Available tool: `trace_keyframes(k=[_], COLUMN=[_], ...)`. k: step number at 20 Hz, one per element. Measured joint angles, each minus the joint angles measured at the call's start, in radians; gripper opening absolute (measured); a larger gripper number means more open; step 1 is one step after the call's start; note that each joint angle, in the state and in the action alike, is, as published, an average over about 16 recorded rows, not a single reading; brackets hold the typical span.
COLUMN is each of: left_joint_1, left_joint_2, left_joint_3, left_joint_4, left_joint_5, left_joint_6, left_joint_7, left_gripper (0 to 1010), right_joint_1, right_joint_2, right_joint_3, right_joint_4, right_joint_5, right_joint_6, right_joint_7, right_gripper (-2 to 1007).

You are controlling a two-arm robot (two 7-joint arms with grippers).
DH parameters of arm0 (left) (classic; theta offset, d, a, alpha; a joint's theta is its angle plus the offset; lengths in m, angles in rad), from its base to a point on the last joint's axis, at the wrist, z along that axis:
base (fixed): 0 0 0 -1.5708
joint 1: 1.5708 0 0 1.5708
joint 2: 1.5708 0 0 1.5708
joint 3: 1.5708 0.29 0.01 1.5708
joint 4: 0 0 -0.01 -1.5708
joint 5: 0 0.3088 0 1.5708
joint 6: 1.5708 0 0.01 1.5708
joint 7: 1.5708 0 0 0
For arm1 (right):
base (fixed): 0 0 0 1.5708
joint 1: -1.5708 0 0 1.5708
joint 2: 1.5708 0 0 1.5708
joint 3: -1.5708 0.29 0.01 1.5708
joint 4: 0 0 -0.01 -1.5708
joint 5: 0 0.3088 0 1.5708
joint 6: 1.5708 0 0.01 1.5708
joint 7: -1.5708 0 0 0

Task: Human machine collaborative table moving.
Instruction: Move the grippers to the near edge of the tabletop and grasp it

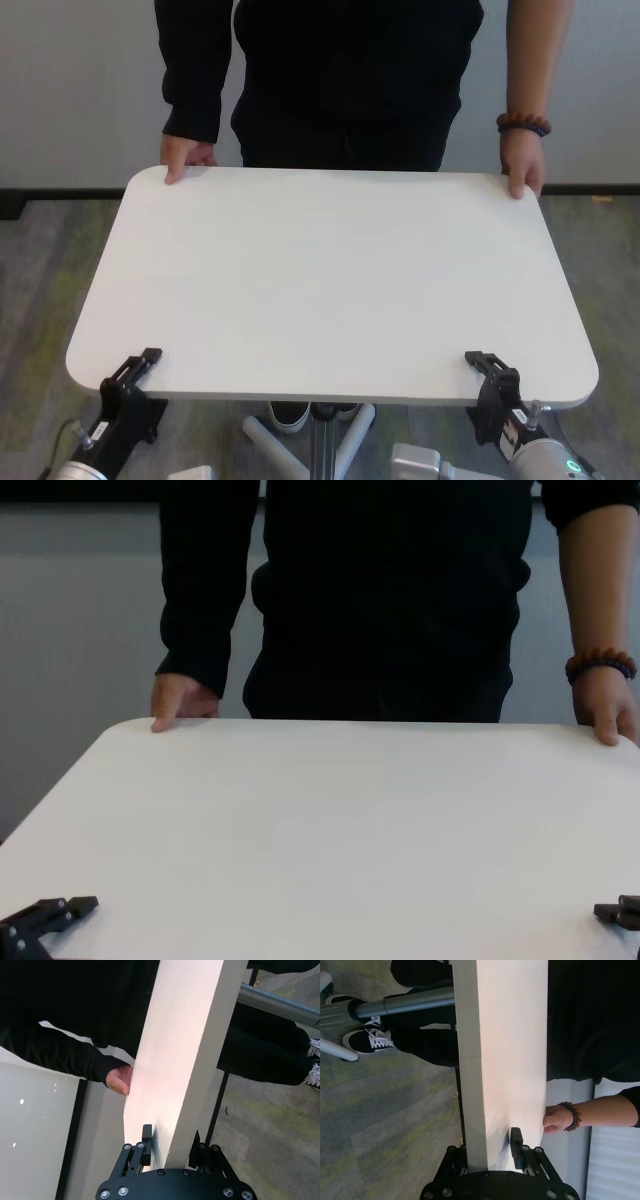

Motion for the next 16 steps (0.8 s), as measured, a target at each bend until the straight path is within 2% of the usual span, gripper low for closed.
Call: trace_keyframes(k=[7,16], left_joint_1=[0.000,0.000], left_joint_2=[0.000,0.000], left_joint_3=[0.000,0.000], left_joint_4=[0.000,0.000], left_joint_5=[0.000,0.000], left_joint_6=[0.000,0.000], left_joint_7=[0.000,0.000], left_gripper=[401,333], right_joint_1=[0.000,0.000], right_joint_2=[0.000,0.000], right_joint_3=[0.000,0.000], right_joint_4=[0.000,0.000], right_joint_5=[0.000,0.000], right_joint_6=[0.000,0.000], right_joint_7=[0.000,0.000], right_gripper=[364,346])
